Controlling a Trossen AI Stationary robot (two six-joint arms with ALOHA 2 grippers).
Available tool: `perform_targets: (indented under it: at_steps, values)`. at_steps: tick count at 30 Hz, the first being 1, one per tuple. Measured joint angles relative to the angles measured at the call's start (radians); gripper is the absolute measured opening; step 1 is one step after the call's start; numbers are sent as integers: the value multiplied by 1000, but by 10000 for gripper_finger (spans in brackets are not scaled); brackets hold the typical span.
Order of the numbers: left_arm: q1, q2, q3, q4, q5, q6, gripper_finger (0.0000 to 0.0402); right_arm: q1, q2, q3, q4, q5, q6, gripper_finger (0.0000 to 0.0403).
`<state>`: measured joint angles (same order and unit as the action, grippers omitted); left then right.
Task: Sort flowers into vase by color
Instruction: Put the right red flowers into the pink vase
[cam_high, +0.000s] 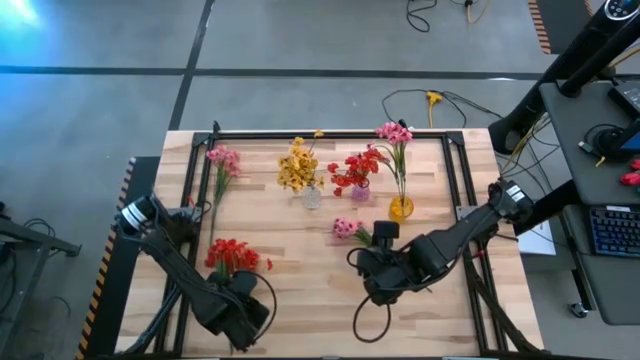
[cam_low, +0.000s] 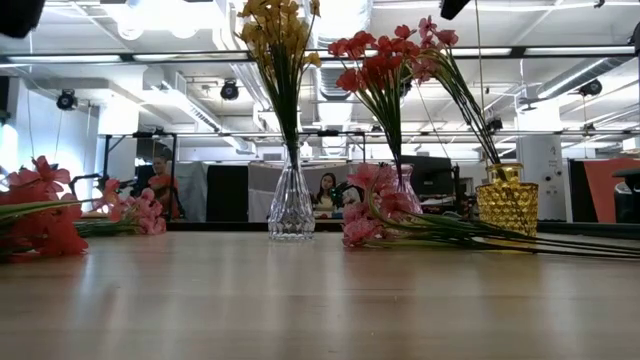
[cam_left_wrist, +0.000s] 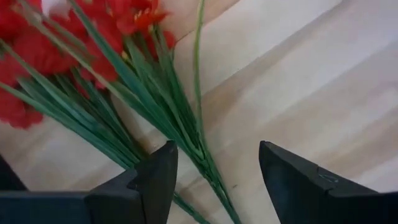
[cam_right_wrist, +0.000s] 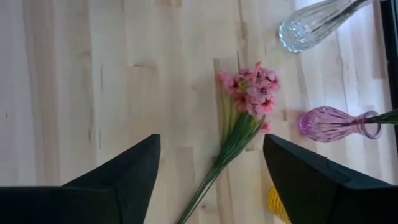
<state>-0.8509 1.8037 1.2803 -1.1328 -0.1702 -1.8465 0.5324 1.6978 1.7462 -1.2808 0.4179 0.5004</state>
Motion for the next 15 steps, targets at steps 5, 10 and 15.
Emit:
perform_targets:
  at_steps: [5,10,15]
  values:
    - [-2,44,-18,47,6,-38,198,16,-2,0,0,-1,-22,295]
    - [-1,69,-49,60,35,-92,178,23,-3,0,0,-4,-29,299]
    - [-1,96,-65,61,43,-126,160,27,-3,0,0,-7,-41,298]
